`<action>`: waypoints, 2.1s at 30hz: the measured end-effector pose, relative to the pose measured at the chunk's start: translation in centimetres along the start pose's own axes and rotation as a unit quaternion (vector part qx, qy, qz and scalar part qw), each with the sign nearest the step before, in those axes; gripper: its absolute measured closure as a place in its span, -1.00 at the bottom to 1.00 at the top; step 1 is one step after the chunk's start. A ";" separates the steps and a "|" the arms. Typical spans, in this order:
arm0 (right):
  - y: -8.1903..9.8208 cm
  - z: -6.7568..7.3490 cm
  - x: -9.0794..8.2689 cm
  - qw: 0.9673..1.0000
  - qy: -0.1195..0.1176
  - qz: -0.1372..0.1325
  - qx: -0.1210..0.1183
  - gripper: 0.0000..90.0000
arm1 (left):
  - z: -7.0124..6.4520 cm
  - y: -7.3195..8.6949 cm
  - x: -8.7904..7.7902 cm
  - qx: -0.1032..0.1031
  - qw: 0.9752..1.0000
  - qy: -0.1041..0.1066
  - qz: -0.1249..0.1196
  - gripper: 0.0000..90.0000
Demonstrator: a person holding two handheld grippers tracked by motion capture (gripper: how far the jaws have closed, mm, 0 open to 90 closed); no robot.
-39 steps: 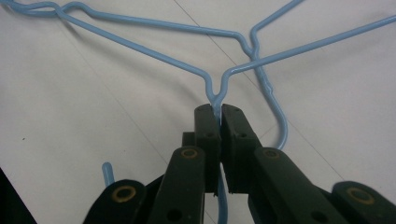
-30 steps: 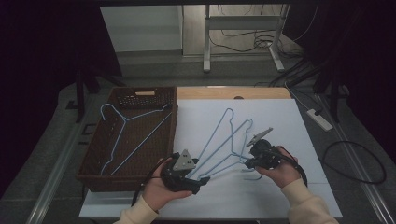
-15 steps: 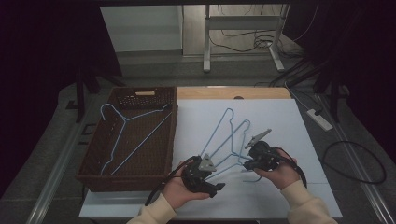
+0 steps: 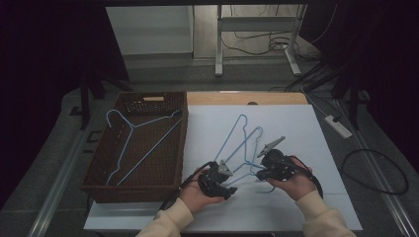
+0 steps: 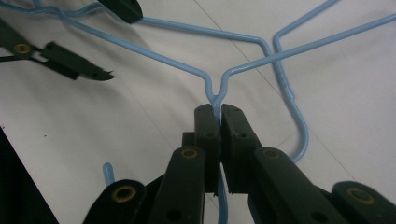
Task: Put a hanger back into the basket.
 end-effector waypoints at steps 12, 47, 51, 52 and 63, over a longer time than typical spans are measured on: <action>0.0 0.1 -0.3 1.000 -0.007 -0.016 0.008 0.91 | 0.1 0.1 0.3 0.007 1.000 0.003 0.013 0.89; 6.7 -2.9 -1.9 0.954 0.096 -0.267 0.098 -0.23 | 0.7 -0.8 -4.2 -0.026 0.994 -0.045 -0.100 0.93; 7.0 -2.8 -1.5 0.954 0.095 -0.265 0.099 -0.23 | 0.9 -0.9 -5.1 -0.029 0.992 -0.049 -0.115 0.93; 7.1 -2.7 -1.4 0.955 0.096 -0.264 0.098 -0.23 | 0.9 -1.0 -5.3 -0.028 0.991 -0.049 -0.118 0.93; 7.8 -2.0 -1.4 0.955 0.096 -0.264 0.093 -0.23 | 0.1 -1.3 -7.6 -0.020 0.988 -0.041 -0.150 0.93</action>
Point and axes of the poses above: each handheld gripper's, and its own axes: x roughly forward along the jaws, y roughly out of its underside, z roughly to its left, the point moved 2 cm from there along x, roughly forward along the jaws, and after that the axes turned 9 degrees about -x, right-handed, at the moved point
